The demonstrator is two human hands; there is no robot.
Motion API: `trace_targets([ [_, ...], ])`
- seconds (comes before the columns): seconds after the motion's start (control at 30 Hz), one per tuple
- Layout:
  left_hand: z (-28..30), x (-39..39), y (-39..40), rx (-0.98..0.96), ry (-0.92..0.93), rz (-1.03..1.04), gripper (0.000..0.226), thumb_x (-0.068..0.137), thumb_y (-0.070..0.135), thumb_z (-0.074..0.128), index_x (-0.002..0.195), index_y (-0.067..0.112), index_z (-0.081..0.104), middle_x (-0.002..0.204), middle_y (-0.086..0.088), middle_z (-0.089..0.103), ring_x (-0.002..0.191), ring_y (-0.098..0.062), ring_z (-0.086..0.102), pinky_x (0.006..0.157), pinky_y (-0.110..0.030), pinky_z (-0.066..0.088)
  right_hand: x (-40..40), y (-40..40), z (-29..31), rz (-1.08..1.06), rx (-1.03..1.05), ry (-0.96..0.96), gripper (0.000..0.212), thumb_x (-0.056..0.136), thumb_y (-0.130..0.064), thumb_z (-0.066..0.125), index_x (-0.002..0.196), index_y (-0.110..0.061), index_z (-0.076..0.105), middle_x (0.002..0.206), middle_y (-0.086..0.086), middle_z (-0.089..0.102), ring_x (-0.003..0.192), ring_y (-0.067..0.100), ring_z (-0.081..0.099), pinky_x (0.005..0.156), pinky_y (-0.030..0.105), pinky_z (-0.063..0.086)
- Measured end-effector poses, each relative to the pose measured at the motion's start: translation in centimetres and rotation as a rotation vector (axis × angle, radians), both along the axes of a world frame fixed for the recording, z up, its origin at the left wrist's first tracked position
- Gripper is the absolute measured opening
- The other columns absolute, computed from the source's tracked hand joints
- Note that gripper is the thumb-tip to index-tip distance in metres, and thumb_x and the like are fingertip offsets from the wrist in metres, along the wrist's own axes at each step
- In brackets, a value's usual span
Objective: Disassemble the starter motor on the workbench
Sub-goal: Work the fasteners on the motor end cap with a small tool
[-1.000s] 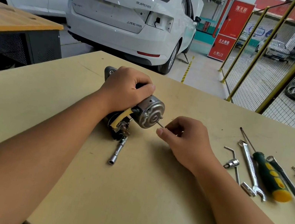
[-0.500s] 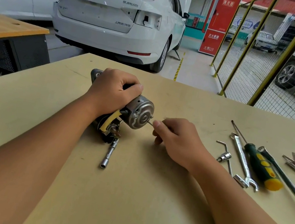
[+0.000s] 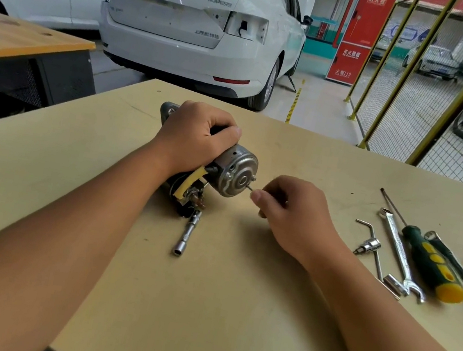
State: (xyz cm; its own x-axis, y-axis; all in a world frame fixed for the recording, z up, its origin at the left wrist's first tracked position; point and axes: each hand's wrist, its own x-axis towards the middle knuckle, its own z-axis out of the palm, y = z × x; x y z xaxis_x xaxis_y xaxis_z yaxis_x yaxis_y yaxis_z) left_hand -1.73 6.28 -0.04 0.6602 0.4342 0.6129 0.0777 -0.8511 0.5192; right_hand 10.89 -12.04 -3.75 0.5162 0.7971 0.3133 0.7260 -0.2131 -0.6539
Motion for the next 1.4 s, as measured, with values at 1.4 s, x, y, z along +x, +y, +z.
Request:
trace_targets([
  [1.4, 0.12, -0.18, -0.36, 0.0, 0.009, 0.0, 0.03, 0.094, 0.035, 0.057, 0.084, 0.017, 0.08, 0.073, 0.003, 0.073, 0.076, -0.019, 0.07, 0.075, -0.047, 0.058, -0.01, 0.42, -0.51, -0.055, 0.029, -0.015, 0.027, 0.08, -0.041, 0.082, 0.07, -0.025, 0.062, 0.066, -0.008, 0.064, 0.062, 0.006, 0.057, 0.053, 0.022, 0.039],
])
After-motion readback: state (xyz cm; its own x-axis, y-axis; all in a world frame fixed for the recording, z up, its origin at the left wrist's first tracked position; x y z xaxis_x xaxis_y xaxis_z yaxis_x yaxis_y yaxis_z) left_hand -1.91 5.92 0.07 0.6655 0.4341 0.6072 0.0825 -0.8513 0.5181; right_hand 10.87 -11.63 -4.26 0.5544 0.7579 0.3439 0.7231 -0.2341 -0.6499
